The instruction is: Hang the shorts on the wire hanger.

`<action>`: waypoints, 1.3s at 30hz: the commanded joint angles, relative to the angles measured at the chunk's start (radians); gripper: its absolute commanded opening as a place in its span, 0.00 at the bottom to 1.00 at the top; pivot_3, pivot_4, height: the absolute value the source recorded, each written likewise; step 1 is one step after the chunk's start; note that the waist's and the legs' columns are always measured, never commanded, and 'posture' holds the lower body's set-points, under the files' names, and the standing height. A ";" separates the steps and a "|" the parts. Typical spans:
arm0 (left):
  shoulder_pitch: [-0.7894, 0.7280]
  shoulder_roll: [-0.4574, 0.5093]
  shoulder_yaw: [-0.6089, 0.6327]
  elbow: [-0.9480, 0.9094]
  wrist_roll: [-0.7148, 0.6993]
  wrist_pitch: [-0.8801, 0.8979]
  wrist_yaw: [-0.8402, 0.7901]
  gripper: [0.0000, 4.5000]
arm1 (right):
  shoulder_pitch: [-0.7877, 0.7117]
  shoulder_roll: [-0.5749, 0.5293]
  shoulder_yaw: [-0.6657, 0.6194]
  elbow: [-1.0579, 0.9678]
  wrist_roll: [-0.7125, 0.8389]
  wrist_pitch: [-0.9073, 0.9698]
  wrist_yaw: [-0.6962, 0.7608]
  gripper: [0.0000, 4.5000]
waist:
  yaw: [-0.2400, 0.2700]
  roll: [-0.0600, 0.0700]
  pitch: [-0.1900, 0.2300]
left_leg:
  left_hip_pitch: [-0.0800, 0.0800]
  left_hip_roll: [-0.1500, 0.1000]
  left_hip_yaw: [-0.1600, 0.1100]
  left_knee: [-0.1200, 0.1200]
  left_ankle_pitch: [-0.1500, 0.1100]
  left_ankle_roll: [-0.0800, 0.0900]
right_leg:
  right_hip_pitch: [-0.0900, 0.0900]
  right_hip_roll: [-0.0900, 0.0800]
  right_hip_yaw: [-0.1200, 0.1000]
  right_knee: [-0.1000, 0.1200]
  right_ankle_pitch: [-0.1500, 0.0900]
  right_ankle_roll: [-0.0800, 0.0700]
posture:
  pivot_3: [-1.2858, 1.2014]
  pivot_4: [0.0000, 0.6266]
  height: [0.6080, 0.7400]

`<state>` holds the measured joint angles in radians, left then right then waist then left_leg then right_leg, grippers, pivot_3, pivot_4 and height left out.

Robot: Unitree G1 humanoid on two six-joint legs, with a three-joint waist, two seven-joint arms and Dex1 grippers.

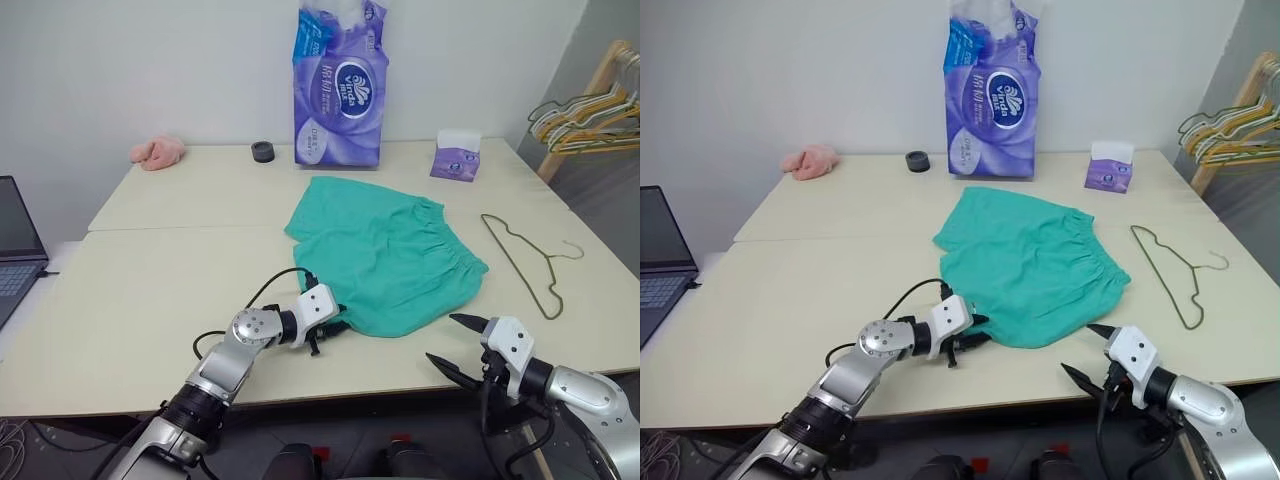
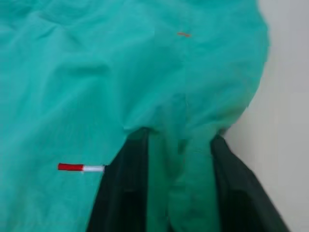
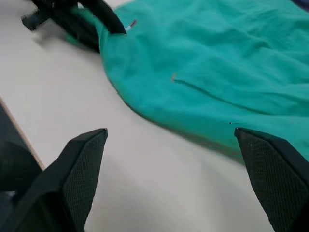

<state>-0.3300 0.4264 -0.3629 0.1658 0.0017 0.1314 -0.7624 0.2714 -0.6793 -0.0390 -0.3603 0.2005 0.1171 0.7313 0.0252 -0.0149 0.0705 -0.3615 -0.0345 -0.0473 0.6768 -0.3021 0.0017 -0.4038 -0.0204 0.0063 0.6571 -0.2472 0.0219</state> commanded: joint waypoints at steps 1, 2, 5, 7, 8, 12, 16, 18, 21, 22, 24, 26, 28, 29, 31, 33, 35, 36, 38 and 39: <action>-0.051 0.013 0.074 0.026 0.001 -0.024 0.029 0.08 | -0.058 -0.039 -0.036 0.079 -0.103 -0.117 -0.030 1.00 | -0.002 0.001 0.001 | 0.000 0.000 0.000 0.000 0.000 0.000 | 0.000 0.000 0.000 0.000 0.000 0.000 | 0.52 0.10 1.00; -0.062 0.016 0.089 0.030 -0.005 -0.025 0.028 0.01 | -0.080 -0.051 -0.032 0.114 -0.139 -0.137 -0.044 1.00 | -0.003 0.000 0.002 | 0.000 0.000 0.000 0.000 0.000 0.000 | -0.001 0.000 0.000 0.000 0.000 0.000 | 0.52 0.10 1.00; -0.095 0.019 0.132 0.033 -0.030 -0.012 0.019 0.01 | -0.169 -0.089 -0.005 0.227 -0.240 -0.210 -0.070 1.00 | -0.003 0.000 0.003 | 0.000 0.000 0.001 0.000 0.000 0.000 | -0.001 0.000 0.001 0.000 0.000 0.000 | 0.52 0.10 1.00; -0.119 0.020 0.152 0.038 -0.038 -0.005 0.012 0.01 | -0.225 -0.113 0.021 0.292 -0.293 -0.265 -0.070 1.00 | -0.003 0.001 0.004 | 0.000 0.000 0.002 0.000 0.000 0.000 | -0.001 0.000 0.001 0.000 0.000 -0.001 | 0.52 0.10 1.00; -0.130 0.022 0.160 0.038 -0.043 0.000 0.006 0.01 | -0.260 -0.125 0.041 0.325 -0.326 -0.294 -0.070 1.00 | -0.003 0.000 0.004 | 0.000 0.000 0.002 0.000 0.000 0.000 | -0.001 0.000 0.002 0.000 0.000 -0.001 | 0.52 0.10 1.00; -0.155 0.035 0.173 0.021 -0.053 0.004 -0.022 0.01 | -0.479 -0.146 0.181 0.528 -0.544 -0.435 -0.125 1.00 | -0.009 0.000 0.004 | 0.001 -0.001 0.004 0.000 0.000 0.000 | -0.001 0.000 0.003 0.001 0.003 -0.005 | 0.52 0.08 1.00; -0.147 0.044 0.176 -0.003 -0.056 0.005 -0.041 0.01 | -0.624 -0.130 0.276 0.689 -0.675 -0.517 -0.190 1.00 | -0.010 0.000 0.004 | 0.001 -0.001 0.005 0.000 0.000 0.000 | -0.001 0.000 0.004 0.001 0.003 -0.006 | 0.53 0.07 1.00; -0.141 0.047 0.179 -0.013 -0.058 0.008 -0.047 0.01 | -0.670 -0.118 0.305 0.740 -0.710 -0.543 -0.215 1.00 | -0.009 0.000 0.004 | 0.001 -0.001 0.005 0.000 0.000 -0.001 | -0.001 0.000 0.005 0.001 0.003 -0.006 | 0.53 0.07 1.00; -0.124 0.059 0.182 -0.028 -0.055 0.002 -0.051 0.01 | -0.739 -0.089 0.343 0.823 -0.741 -0.554 -0.222 1.00 | -0.007 -0.001 0.003 | 0.001 -0.001 0.005 0.000 0.000 -0.001 | -0.001 0.000 0.006 0.001 0.003 -0.006 | 0.54 0.06 1.00; -0.114 0.069 0.184 -0.036 -0.056 0.003 -0.057 0.00 | -0.750 -0.086 0.348 0.833 -0.735 -0.554 -0.206 0.96 | -0.007 -0.001 0.003 | 0.001 -0.001 0.006 0.001 0.000 -0.001 | -0.001 0.000 0.006 0.001 0.004 -0.006 | 0.54 0.06 1.00; -0.096 0.090 0.187 -0.055 -0.059 0.010 -0.078 0.00 | -0.746 -0.092 0.342 0.821 -0.708 -0.555 -0.176 0.86 | -0.005 -0.001 0.003 | 0.002 -0.001 0.006 0.001 0.000 -0.001 | -0.001 0.000 0.007 0.002 0.004 -0.006 | 0.54 0.06 1.00; -0.065 0.124 0.177 -0.094 -0.073 0.030 -0.130 0.00 | -0.724 -0.107 0.330 0.779 -0.682 -0.560 -0.148 0.72 | -0.005 -0.001 0.003 | 0.002 -0.001 0.006 0.001 0.000 -0.001 | -0.001 0.000 0.007 0.002 0.004 -0.006 | 0.54 0.06 1.00; -0.003 0.187 0.167 -0.170 -0.113 0.074 -0.218 0.00 | -0.675 -0.122 0.311 0.687 -0.631 -0.542 -0.098 0.56 | -0.005 0.000 0.003 | 0.001 0.000 0.006 0.000 0.000 0.000 | -0.001 0.000 0.007 0.002 0.004 -0.006 | 0.54 0.06 1.00; 0.039 0.231 0.163 -0.219 -0.135 0.097 -0.271 0.00 | -0.641 -0.130 0.300 0.620 -0.590 -0.525 -0.061 0.47 | -0.005 0.000 0.003 | 0.001 0.000 0.006 0.000 0.000 0.000 | -0.002 0.000 0.007 0.002 0.004 -0.006 | 0.54 0.06 1.00; 0.092 0.288 0.162 -0.285 -0.166 0.132 -0.332 0.00 | -0.590 -0.142 0.284 0.518 -0.534 -0.484 -0.004 0.32 | -0.007 0.000 0.003 | 0.001 0.001 0.006 0.000 -0.001 0.001 | -0.002 0.000 0.007 0.003 0.004 -0.006 | 0.54 0.06 1.00; 0.110 0.314 0.163 -0.320 -0.193 0.168 -0.364 0.00 | -0.572 -0.151 0.282 0.467 -0.515 -0.462 0.025 0.16 | -0.004 0.001 0.003 | 0.001 0.001 0.006 0.000 -0.001 0.001 | -0.002 0.000 0.006 0.003 0.003 -0.006 | 0.54 0.06 1.00; 0.122 0.340 0.160 -0.346 -0.213 0.195 -0.404 0.00 | -0.568 -0.154 0.281 0.430 -0.497 -0.447 0.053 0.01 | -0.003 0.000 0.003 | 0.001 0.001 0.006 0.001 -0.001 0.001 | -0.002 0.000 0.006 0.003 0.003 -0.006 | 0.54 0.06 1.00; 0.125 0.348 0.159 -0.354 -0.219 0.203 -0.415 0.00 | -0.567 -0.154 0.280 0.419 -0.490 -0.440 0.060 0.01 | -0.001 0.000 0.003 | 0.001 0.001 0.007 0.001 -0.001 0.001 | -0.002 0.000 0.006 0.003 0.004 -0.005 | 0.54 0.06 1.00; 0.120 0.353 0.163 -0.363 -0.234 0.223 -0.428 0.00 | -0.568 -0.150 0.272 0.396 -0.479 -0.425 0.068 0.01 | 0.001 0.000 0.003 | 0.003 0.000 0.007 0.001 -0.001 0.001 | 0.000 0.000 0.006 0.003 0.004 -0.005 | 0.54 0.05 1.00; 0.115 0.353 0.169 -0.368 -0.247 0.237 -0.432 0.00 | -0.570 -0.148 0.268 0.386 -0.475 -0.419 0.068 0.01 | 0.001 0.000 0.003 | 0.003 0.000 0.007 0.001 -0.001 0.001 | 0.000 0.000 0.006 0.003 0.004 -0.005 | 0.54 0.05 1.00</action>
<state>-0.2006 0.7719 -0.2088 -0.1654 -0.2164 0.3512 -1.1794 -0.2863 -0.8212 0.2640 0.0634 -0.2970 -0.3116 0.7907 0.0258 -0.0151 0.0734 -0.3589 -0.0347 -0.0404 0.6780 -0.3031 0.0031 -0.4042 -0.0205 0.0127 0.6597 -0.2435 0.0170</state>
